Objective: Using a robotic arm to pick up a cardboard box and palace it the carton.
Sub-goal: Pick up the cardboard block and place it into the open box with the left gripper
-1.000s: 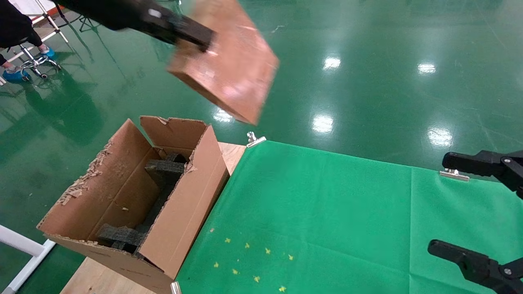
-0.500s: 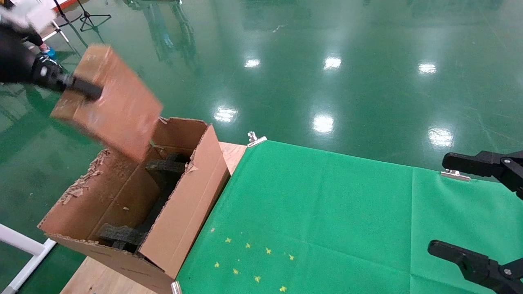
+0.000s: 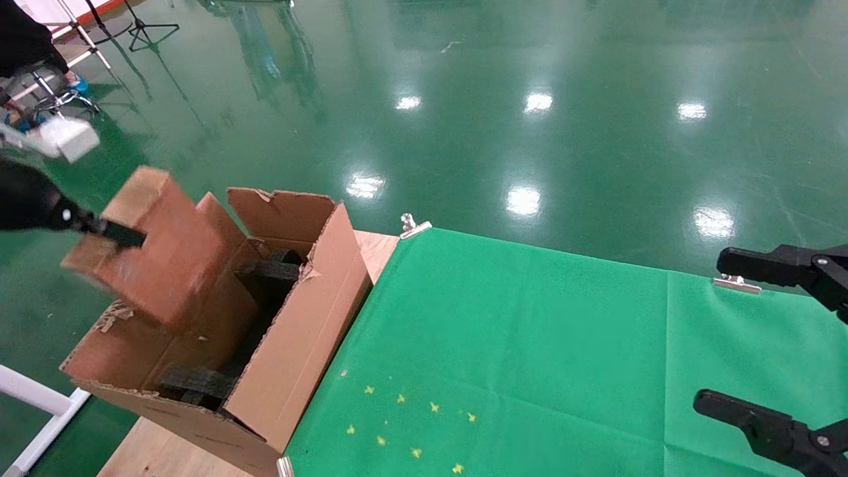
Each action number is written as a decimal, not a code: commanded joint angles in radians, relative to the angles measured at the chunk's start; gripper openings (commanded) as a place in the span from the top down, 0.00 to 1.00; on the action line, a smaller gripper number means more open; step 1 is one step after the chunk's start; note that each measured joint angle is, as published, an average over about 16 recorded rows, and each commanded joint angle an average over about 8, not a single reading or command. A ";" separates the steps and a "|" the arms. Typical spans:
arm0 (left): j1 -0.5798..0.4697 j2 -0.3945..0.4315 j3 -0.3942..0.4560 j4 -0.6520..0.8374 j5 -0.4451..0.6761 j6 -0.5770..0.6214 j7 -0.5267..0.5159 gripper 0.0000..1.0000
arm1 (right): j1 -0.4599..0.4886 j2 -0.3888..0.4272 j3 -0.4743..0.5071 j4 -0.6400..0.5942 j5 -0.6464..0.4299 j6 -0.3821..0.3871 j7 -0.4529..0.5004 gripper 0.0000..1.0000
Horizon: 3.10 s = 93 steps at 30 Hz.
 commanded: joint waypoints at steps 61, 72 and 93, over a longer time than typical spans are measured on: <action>0.443 0.211 -0.067 0.462 -0.143 -0.456 0.179 1.00 | 0.000 0.000 0.000 0.000 0.000 0.000 0.000 0.00; 0.504 0.232 -0.080 0.466 -0.161 -0.500 0.160 1.00 | 0.000 0.000 0.000 0.000 0.000 0.000 0.000 0.00; 0.560 0.285 -0.071 0.485 -0.150 -0.566 0.085 0.00 | 0.000 0.000 0.000 0.000 0.000 0.000 0.000 0.00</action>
